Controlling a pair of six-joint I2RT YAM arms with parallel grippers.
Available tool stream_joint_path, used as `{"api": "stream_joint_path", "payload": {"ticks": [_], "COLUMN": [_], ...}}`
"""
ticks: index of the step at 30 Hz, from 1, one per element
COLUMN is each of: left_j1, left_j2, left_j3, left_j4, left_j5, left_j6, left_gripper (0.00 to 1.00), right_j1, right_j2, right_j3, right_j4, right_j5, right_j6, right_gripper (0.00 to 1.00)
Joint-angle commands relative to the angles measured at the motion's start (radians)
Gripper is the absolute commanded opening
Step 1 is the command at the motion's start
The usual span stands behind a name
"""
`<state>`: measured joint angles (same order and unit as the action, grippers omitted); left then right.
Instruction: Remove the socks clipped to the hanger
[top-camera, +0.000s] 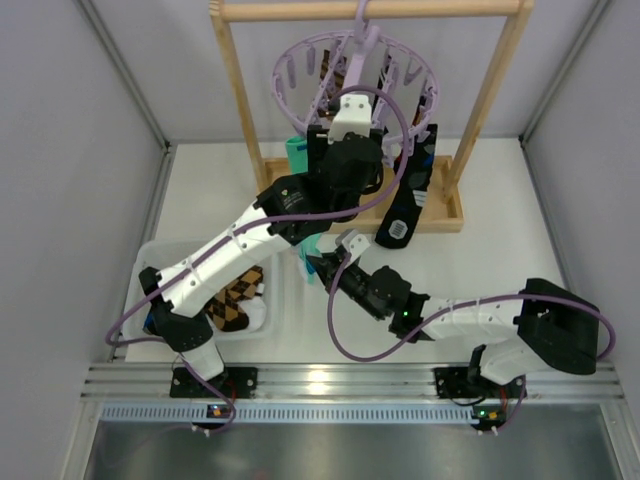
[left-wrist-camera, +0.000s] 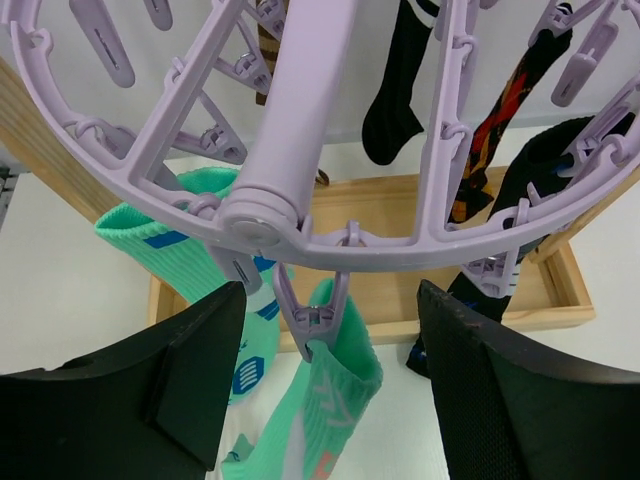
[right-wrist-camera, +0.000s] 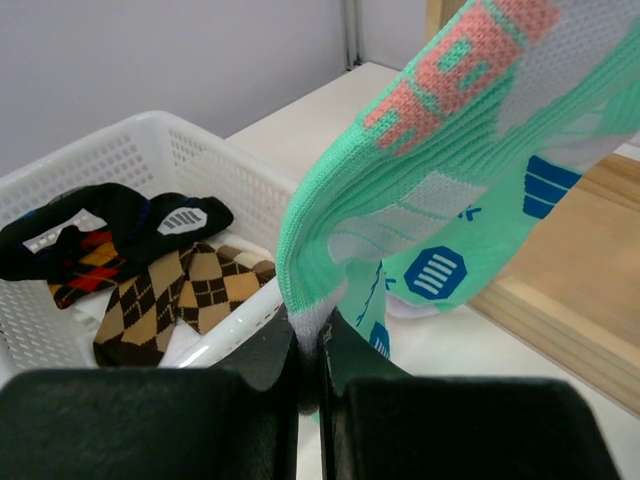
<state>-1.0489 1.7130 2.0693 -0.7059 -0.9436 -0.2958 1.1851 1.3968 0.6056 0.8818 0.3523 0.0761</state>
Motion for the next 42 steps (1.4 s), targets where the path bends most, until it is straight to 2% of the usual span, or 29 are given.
{"api": "stream_joint_path", "payload": {"ticks": [1,17,21,22,25,28,29,32,36,42], "left_j1": [-0.002,0.066,0.085,0.087,0.096,0.102,0.102,0.104,0.105,0.105], "left_j2": [0.017,-0.006,0.002,0.003,0.002,0.0,0.0,0.002,-0.004,-0.058], "left_j3": [0.023,-0.017,-0.017,-0.017,-0.018,-0.015,-0.014,-0.014,-0.02,-0.07], "left_j4": [0.022,0.025,0.026,0.026,0.026,0.026,0.026,0.028,0.028,0.026], "left_j5": [-0.023,0.061,0.108,0.101,0.098,0.097,0.098,0.1,0.1,0.184], "left_j6": [0.021,-0.002,-0.009,-0.009,-0.009,-0.006,-0.006,-0.002,0.0,-0.017], "left_gripper": [0.73,0.7,0.57,0.47,0.41,0.22,0.11,0.01,0.0,0.38], "right_j1": [0.03,0.042,0.05,0.053,0.053,0.053,0.054,0.057,0.071,0.074], "right_j2": [0.007,-0.025,-0.019,-0.019,-0.016,-0.021,-0.022,-0.041,-0.087,-0.241], "right_j3": [0.048,0.023,0.026,0.025,0.022,0.016,0.007,-0.027,-0.095,-0.129], "right_j4": [0.02,0.039,0.045,0.046,0.046,0.049,0.052,0.057,0.068,-0.056], "right_j5": [0.02,-0.007,-0.012,-0.01,-0.01,-0.007,-0.007,0.011,0.034,0.076], "right_j6": [-0.016,-0.016,-0.016,-0.016,-0.016,-0.016,-0.015,-0.007,0.011,0.016], "right_gripper": [0.0,0.0,0.0,0.0,0.0,0.0,0.0,0.0,0.0,0.0]}}
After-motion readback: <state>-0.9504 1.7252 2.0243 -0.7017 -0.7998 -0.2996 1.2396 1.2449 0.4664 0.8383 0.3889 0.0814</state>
